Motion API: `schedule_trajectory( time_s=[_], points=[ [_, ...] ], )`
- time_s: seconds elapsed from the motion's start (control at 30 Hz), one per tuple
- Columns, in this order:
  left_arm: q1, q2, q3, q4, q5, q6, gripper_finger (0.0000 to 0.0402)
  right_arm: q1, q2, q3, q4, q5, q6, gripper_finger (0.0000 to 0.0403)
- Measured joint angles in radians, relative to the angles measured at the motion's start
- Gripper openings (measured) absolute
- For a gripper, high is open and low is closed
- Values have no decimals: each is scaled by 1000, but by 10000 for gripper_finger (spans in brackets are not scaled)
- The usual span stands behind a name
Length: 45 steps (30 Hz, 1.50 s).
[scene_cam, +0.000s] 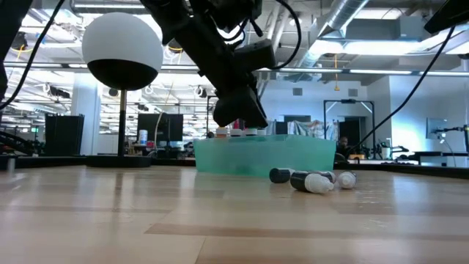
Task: Pick & Place food coloring
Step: Put the small black food coloring bottle into the green bin, then put the small brown food coloring bottle into the green bin
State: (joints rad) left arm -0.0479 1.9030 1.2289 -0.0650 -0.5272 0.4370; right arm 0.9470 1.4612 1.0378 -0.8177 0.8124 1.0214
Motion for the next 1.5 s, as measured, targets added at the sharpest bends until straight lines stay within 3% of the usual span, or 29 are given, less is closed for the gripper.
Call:
schedule_trajectory(
  time_s=[0.23,0.47,0.63,0.83,1.13,1.5],
  points=[
    [0,0,0,1,-1,0,129,0,0,0,4,0,0,133],
    [-25,-9,1,-60,-1,-31,135,-2,7,0,34,-32,62,132],
    [-103,-56,-2,-175,13,-97,135,-12,77,0,45,-163,216,132],
    [-191,-94,-33,-258,33,-178,135,-33,167,4,62,-432,387,132],
    [-285,-98,-40,-269,25,-222,134,-70,180,67,67,-467,499,132],
    [-353,-98,-41,-311,17,-285,134,-142,238,66,65,-637,636,132]
  ],
)
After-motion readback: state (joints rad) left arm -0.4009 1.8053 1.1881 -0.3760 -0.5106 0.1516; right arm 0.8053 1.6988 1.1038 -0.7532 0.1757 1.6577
